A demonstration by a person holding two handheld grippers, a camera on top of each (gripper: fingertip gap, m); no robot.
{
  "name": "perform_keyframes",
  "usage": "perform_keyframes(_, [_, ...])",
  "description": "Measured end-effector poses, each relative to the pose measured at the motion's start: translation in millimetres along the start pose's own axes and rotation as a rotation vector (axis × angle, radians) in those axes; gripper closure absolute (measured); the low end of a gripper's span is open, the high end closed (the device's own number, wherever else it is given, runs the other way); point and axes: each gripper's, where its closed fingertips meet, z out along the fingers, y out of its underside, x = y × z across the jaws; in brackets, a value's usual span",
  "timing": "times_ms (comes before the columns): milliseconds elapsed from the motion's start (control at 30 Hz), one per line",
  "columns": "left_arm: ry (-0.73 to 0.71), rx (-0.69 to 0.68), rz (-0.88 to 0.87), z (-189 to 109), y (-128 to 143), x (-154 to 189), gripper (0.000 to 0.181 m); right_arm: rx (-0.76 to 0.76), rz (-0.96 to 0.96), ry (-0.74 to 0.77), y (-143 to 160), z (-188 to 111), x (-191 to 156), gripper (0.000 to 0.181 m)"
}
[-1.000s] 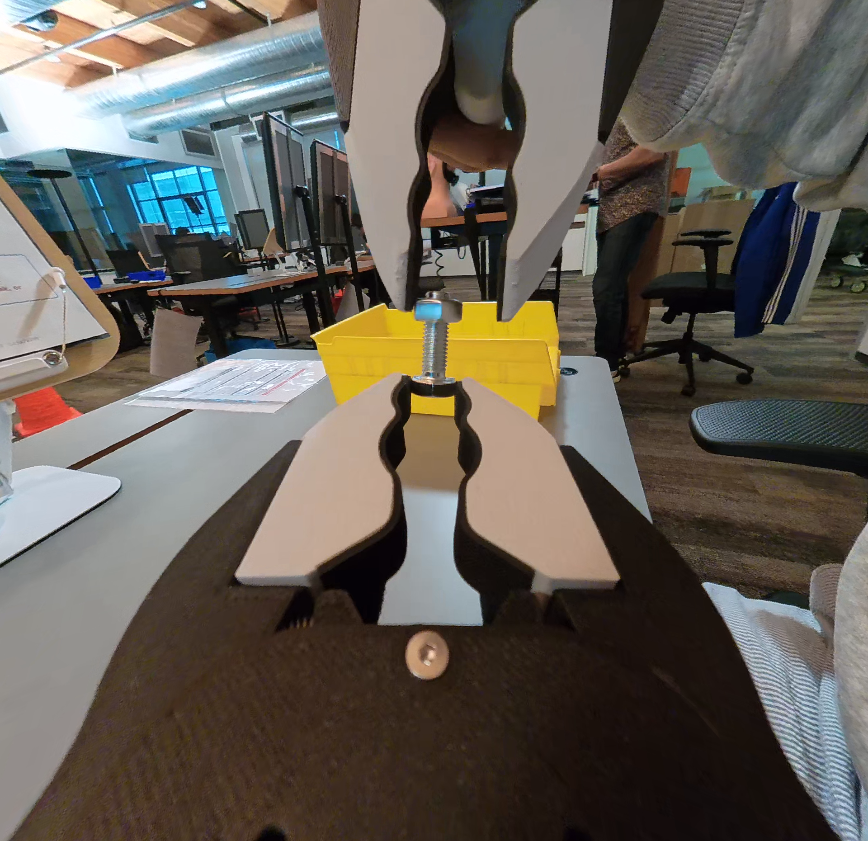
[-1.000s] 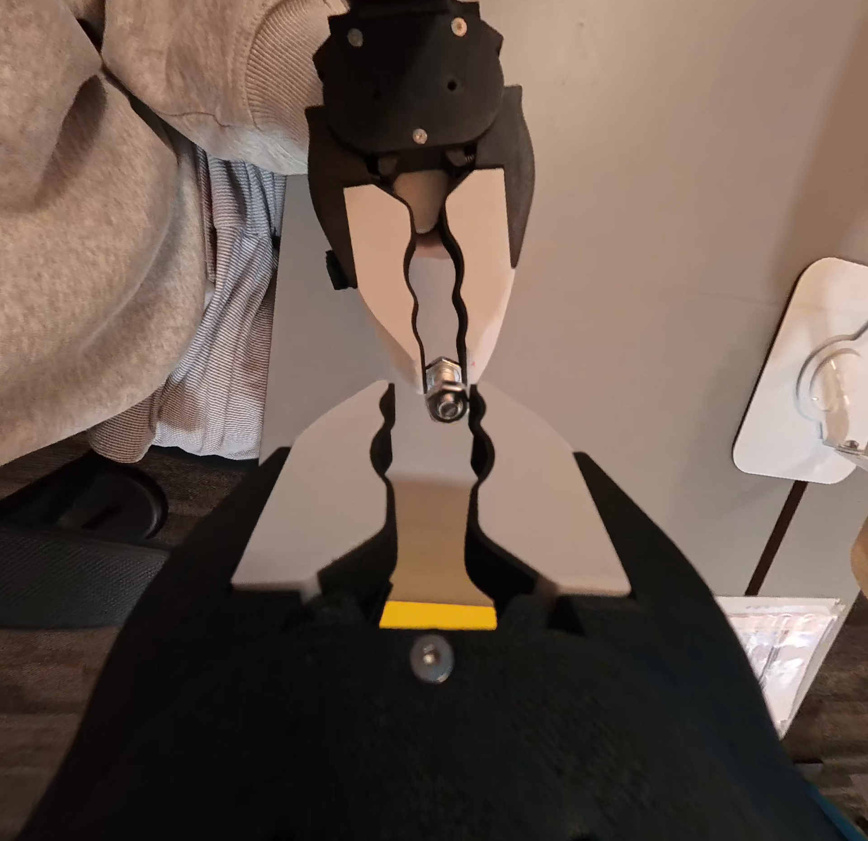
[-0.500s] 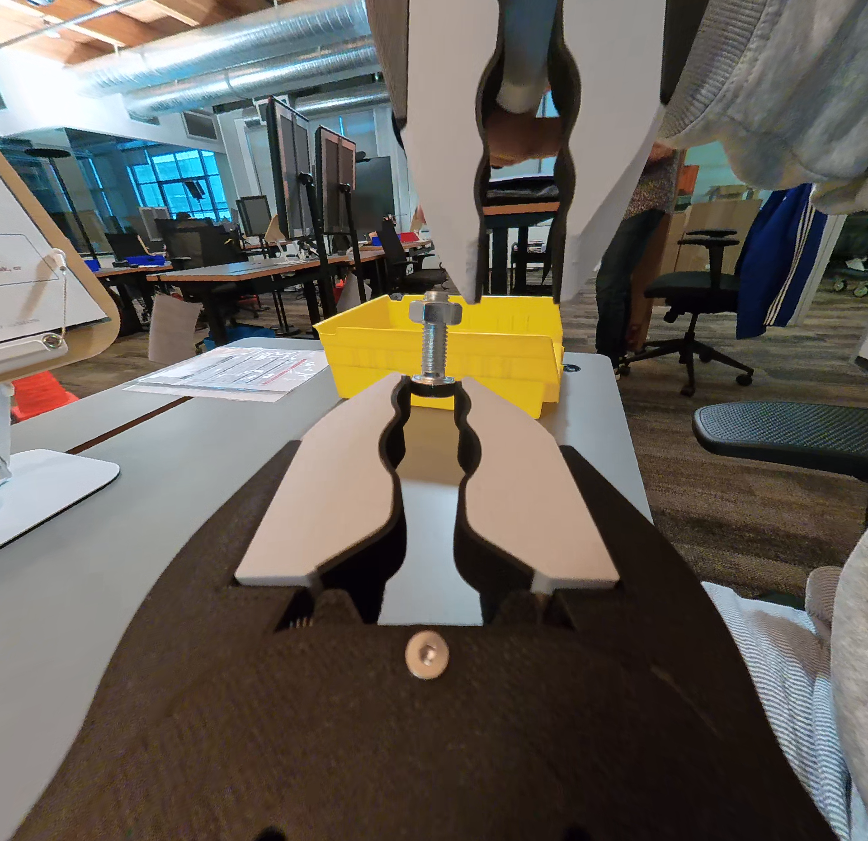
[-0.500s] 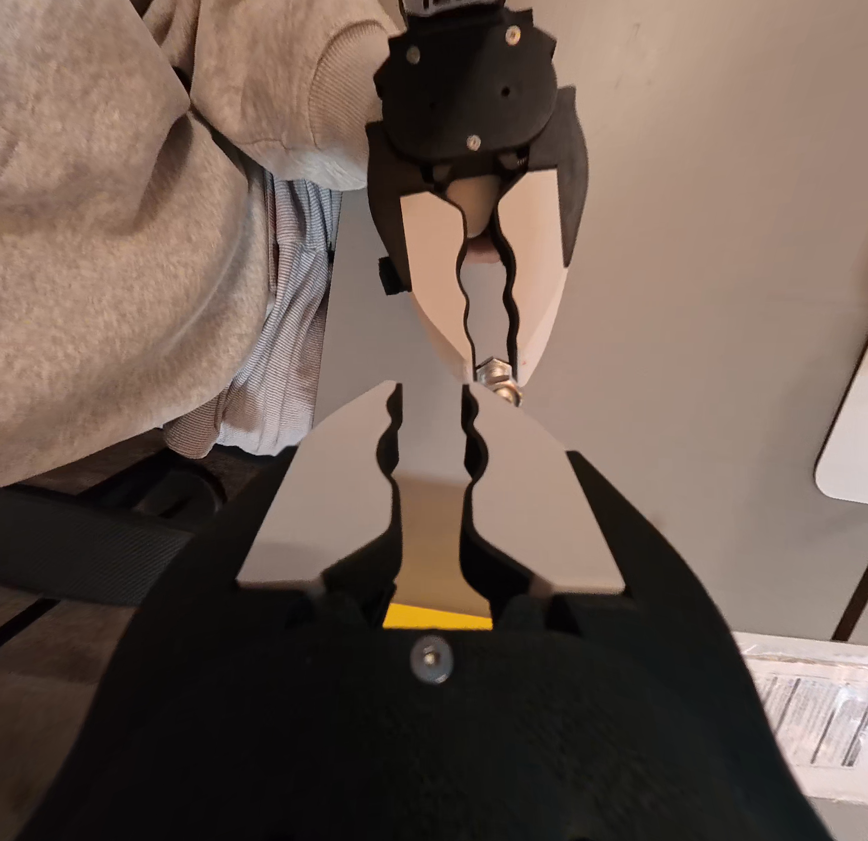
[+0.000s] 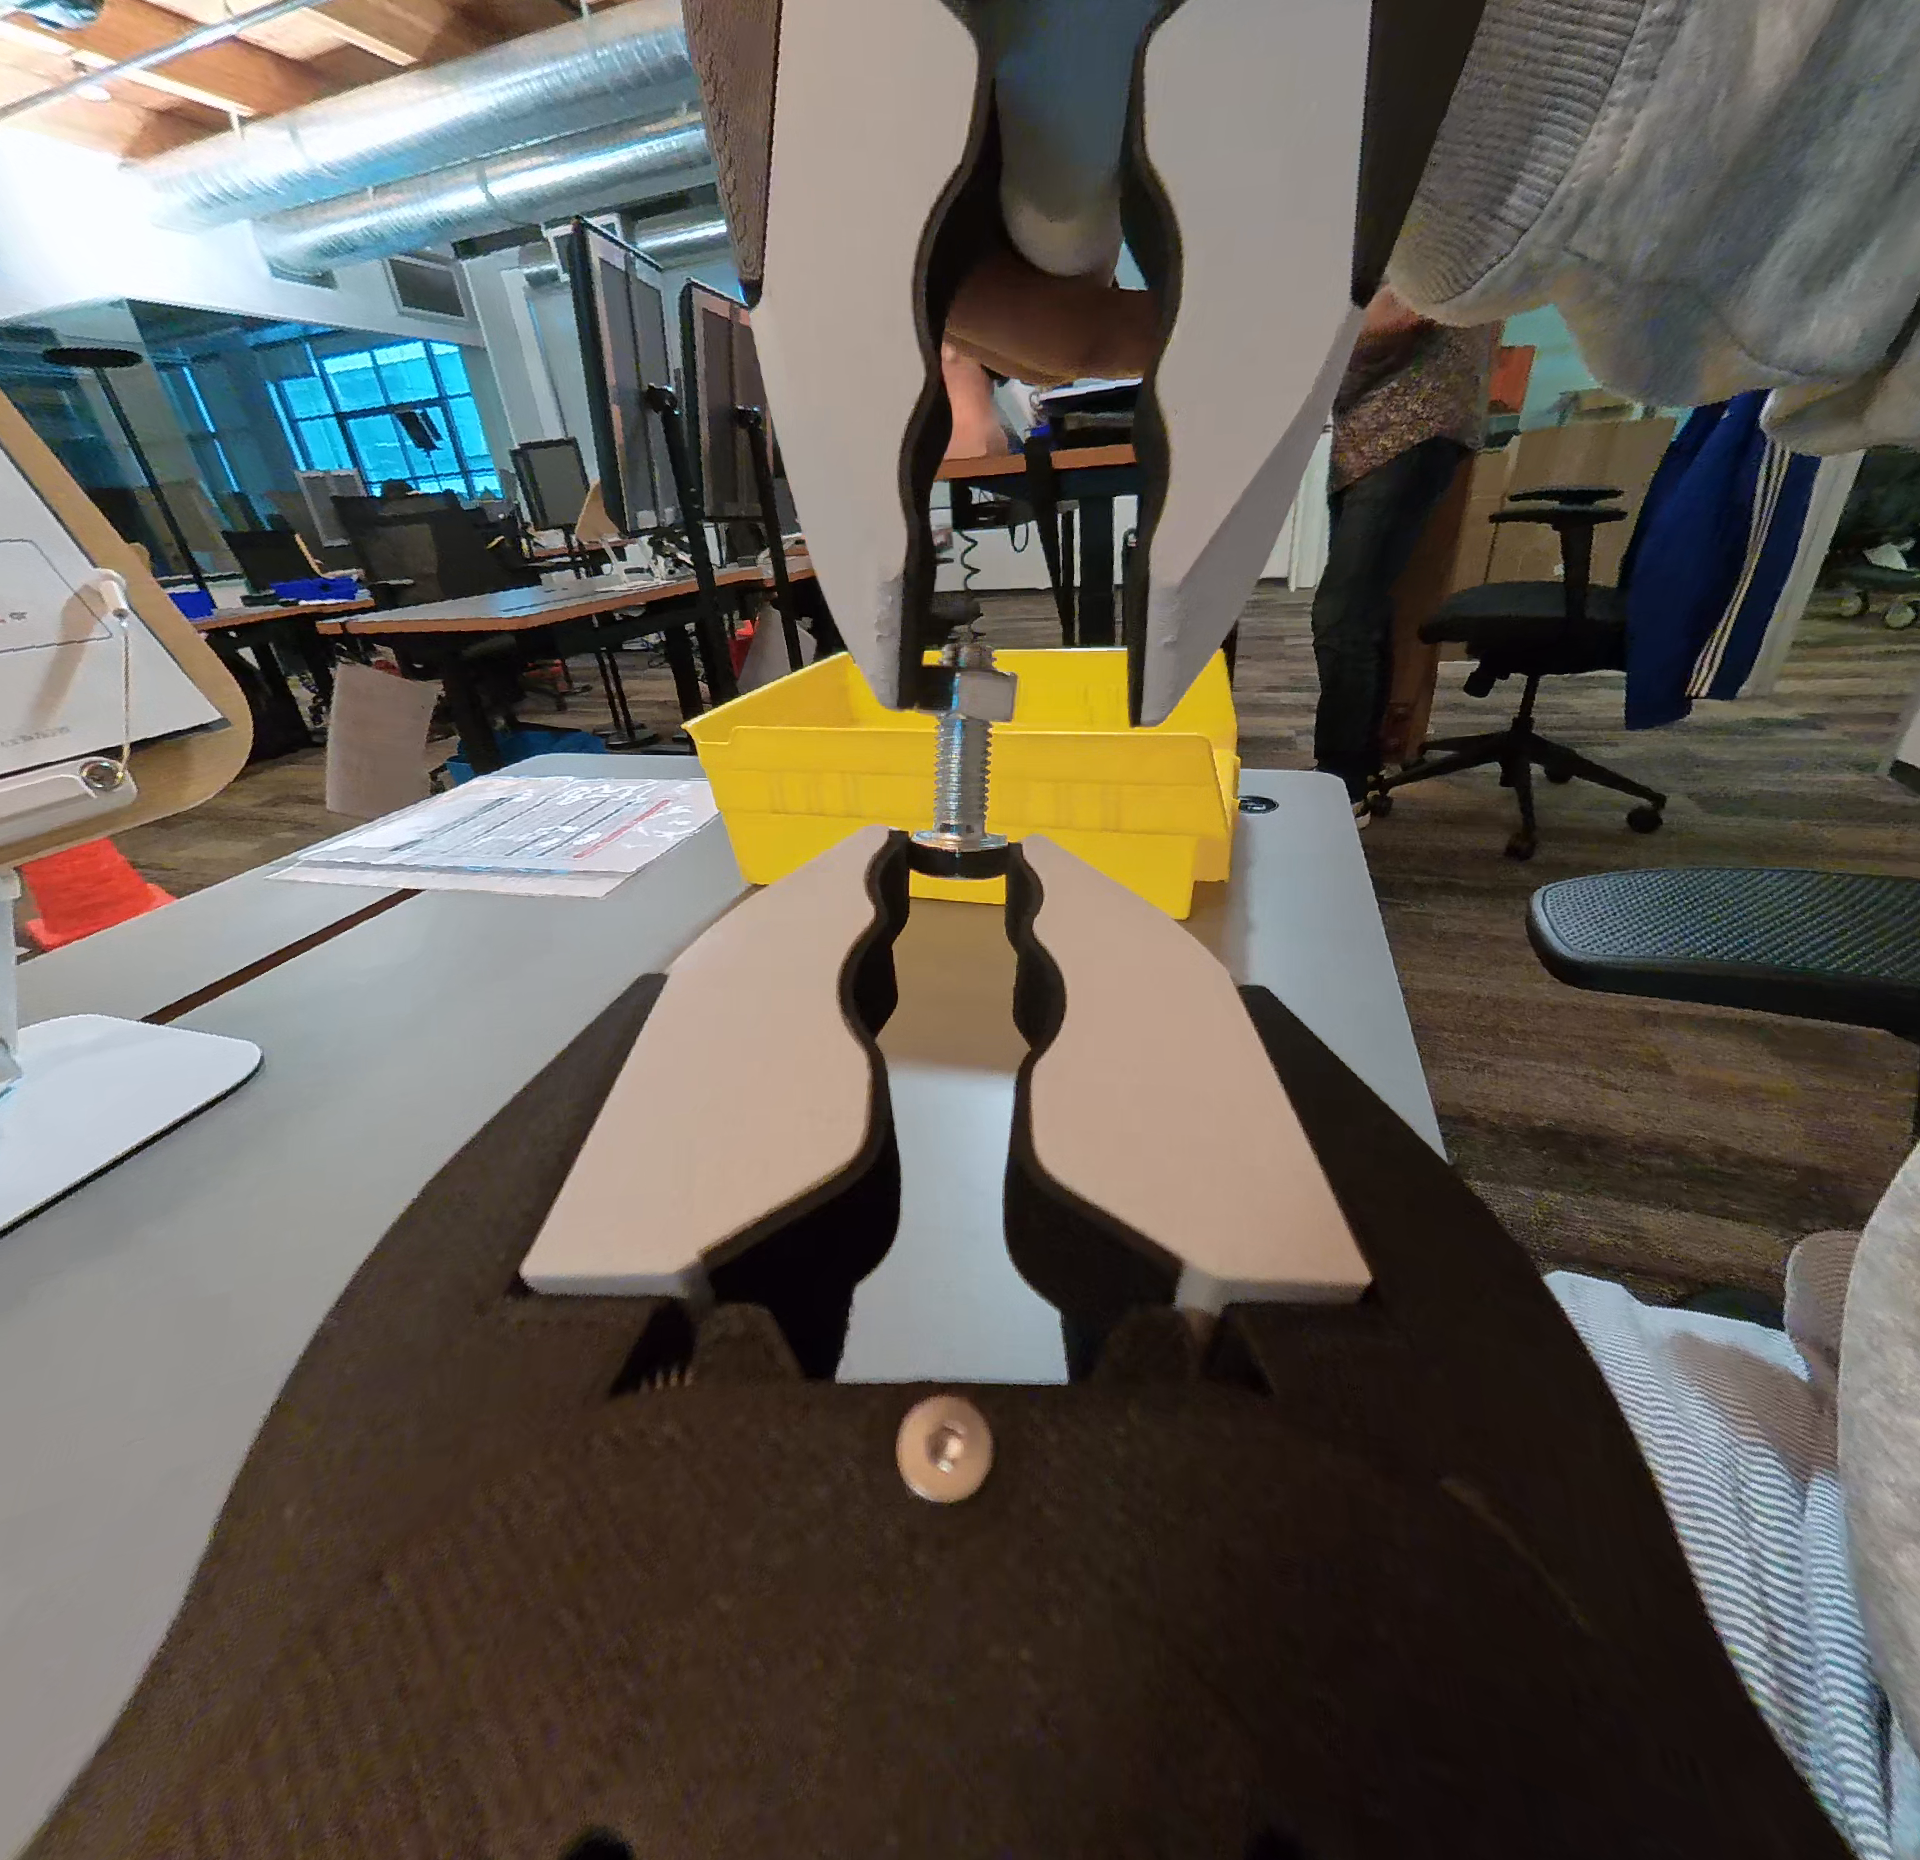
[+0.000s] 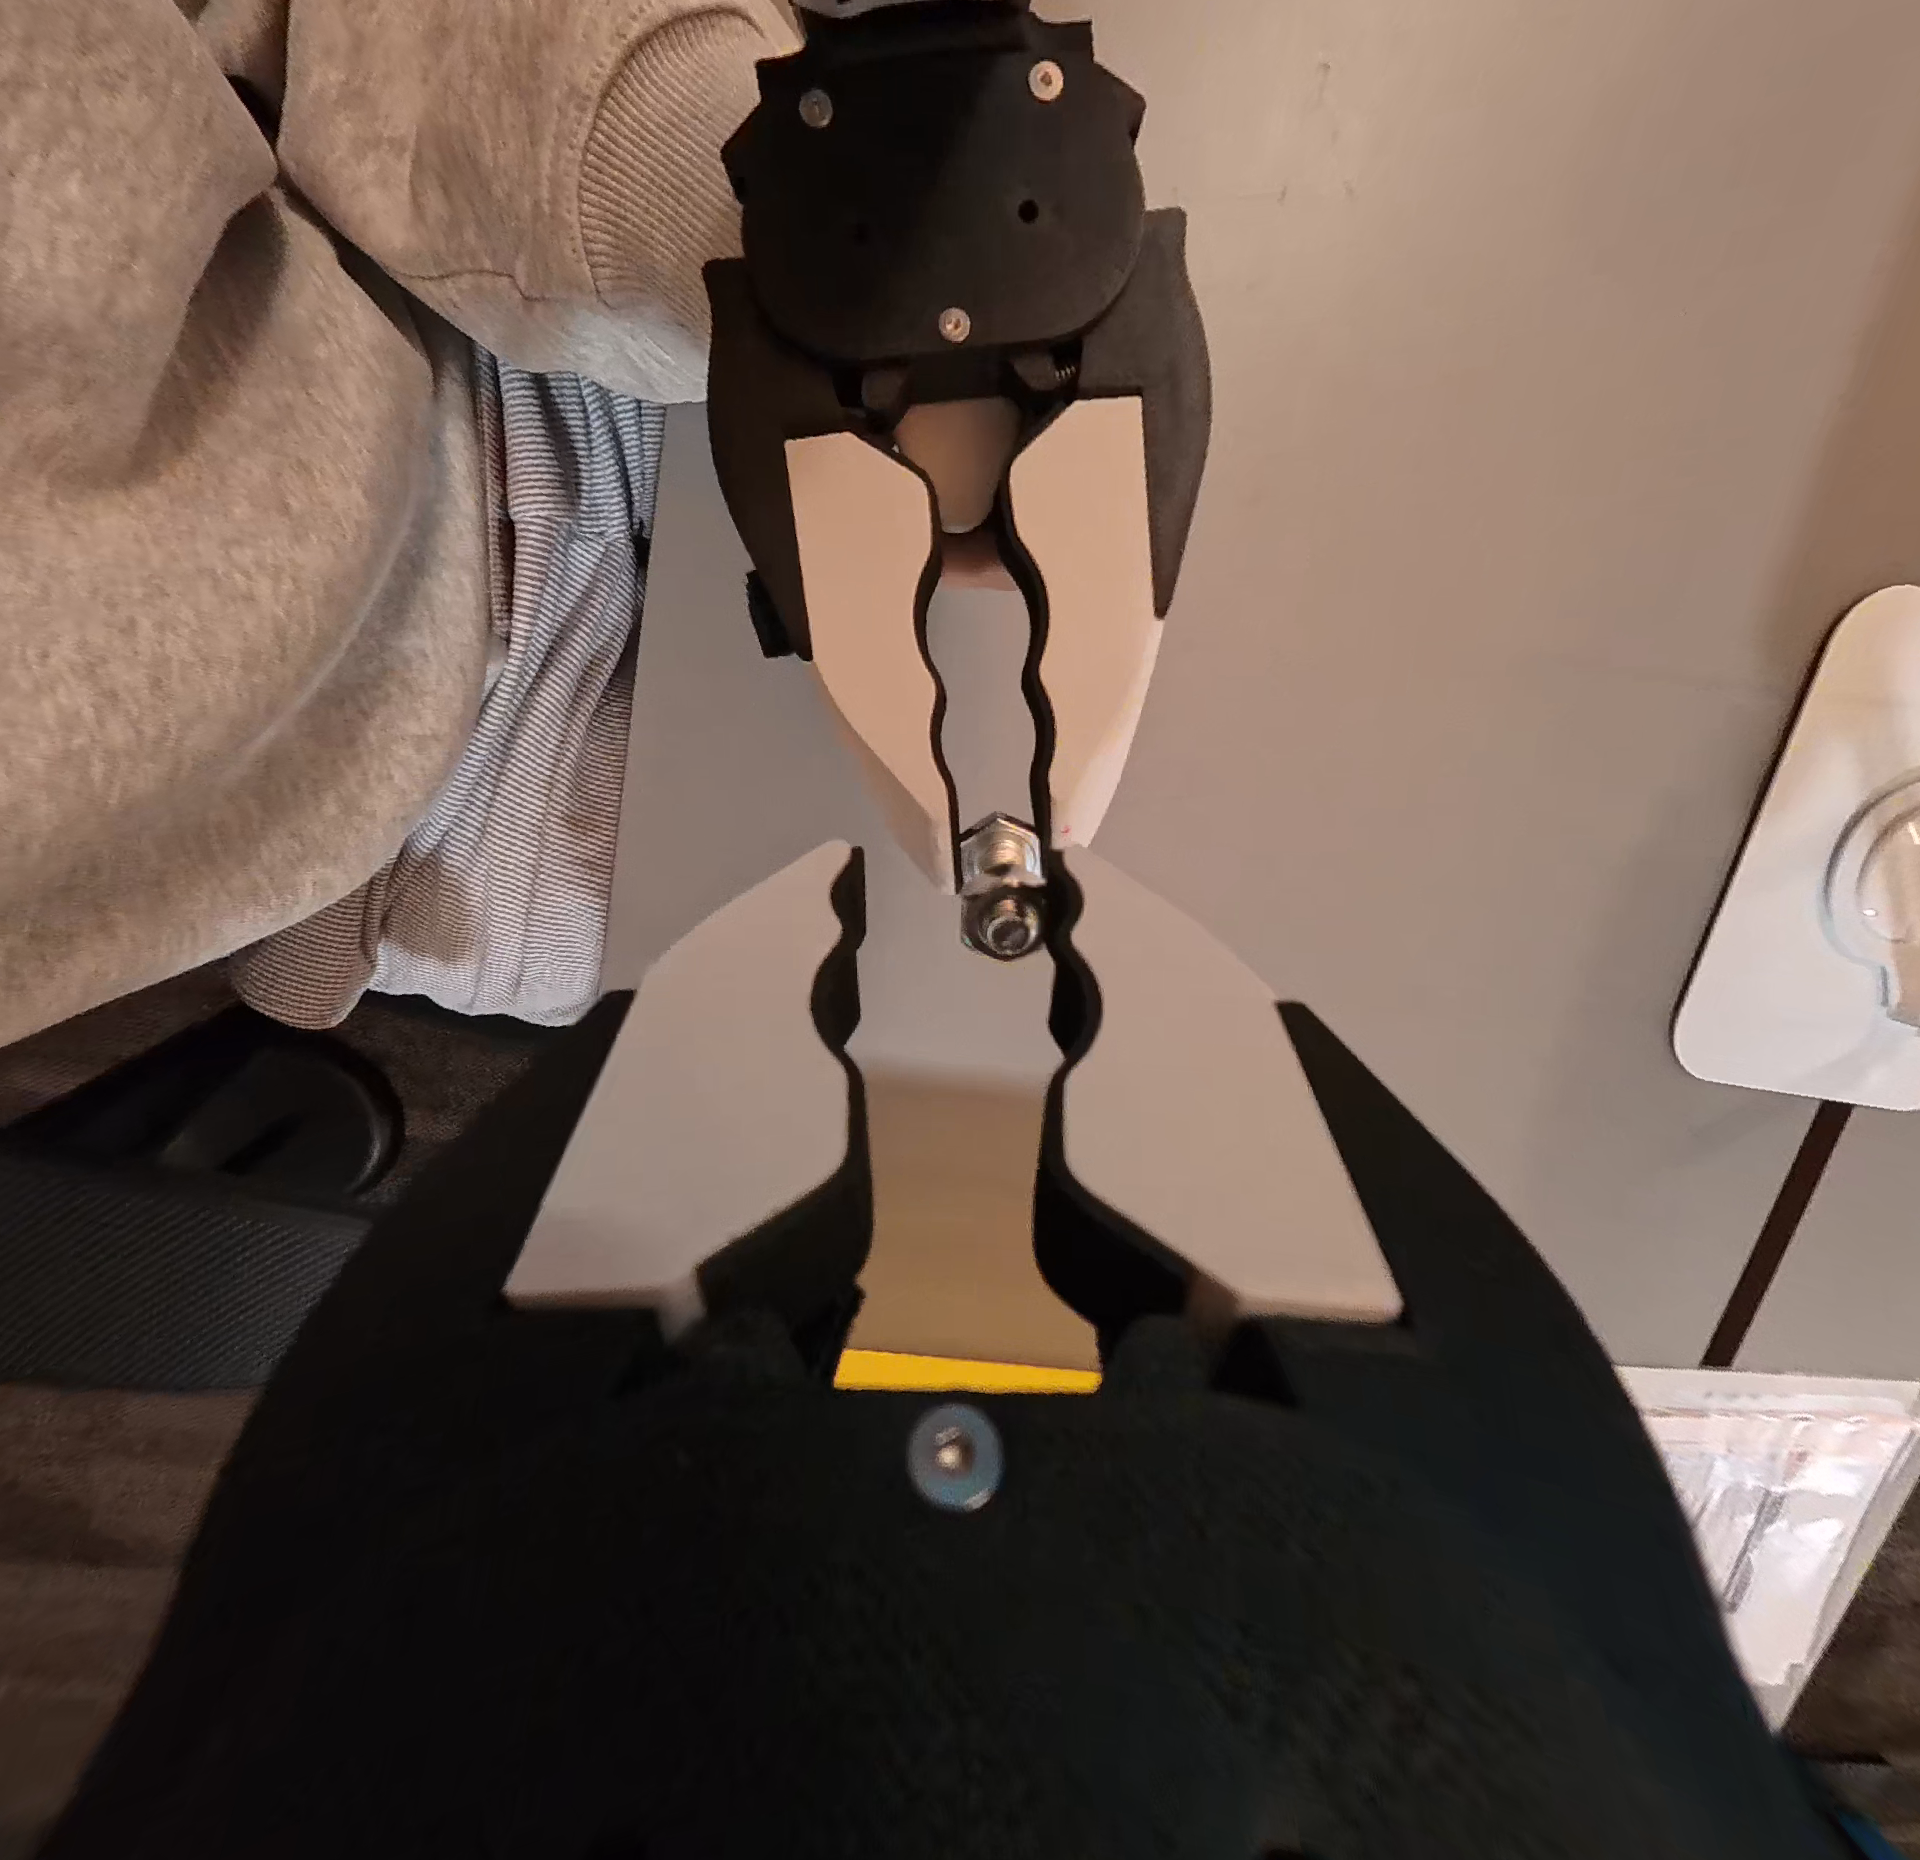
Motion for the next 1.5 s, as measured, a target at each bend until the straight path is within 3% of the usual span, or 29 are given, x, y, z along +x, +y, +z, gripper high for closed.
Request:
perform_keyframes(467, [0.011, 0.015, -0.025, -0.8, -2.3, 0.4, 0.162, -0.088, 0.04, 0.011, 21.6, 1.8, 3.8, 0.159])
perform_keyframes(733, [0.006, 0.025, -0.041, -2.5, -3.8, -2.3, 0.162, -0.102, 0.023, 0.041, 25.4, 2.6, 5.0, 0.181])
perform_keyframes(1100, [0.003, -0.026, -0.019, 1.4, 4.6, -0.8, 0.162, -0.031, -0.05, 0.081, 0.4, 2.4, 0.8, 0.179])
perform_keyframes(1267, [0.0, -0.022, -0.012, 1.0, 3.7, -1.1, 0.162, -0.041, -0.057, 0.104, 2.0, 3.6, 7.3, 0.178])
perform_keyframes(1500, [0.004, -0.004, -0.016, -0.1, 0.7, -1.0, 0.162, -0.078, -0.025, 0.094, 13.4, 5.1, 12.0, 0.161])
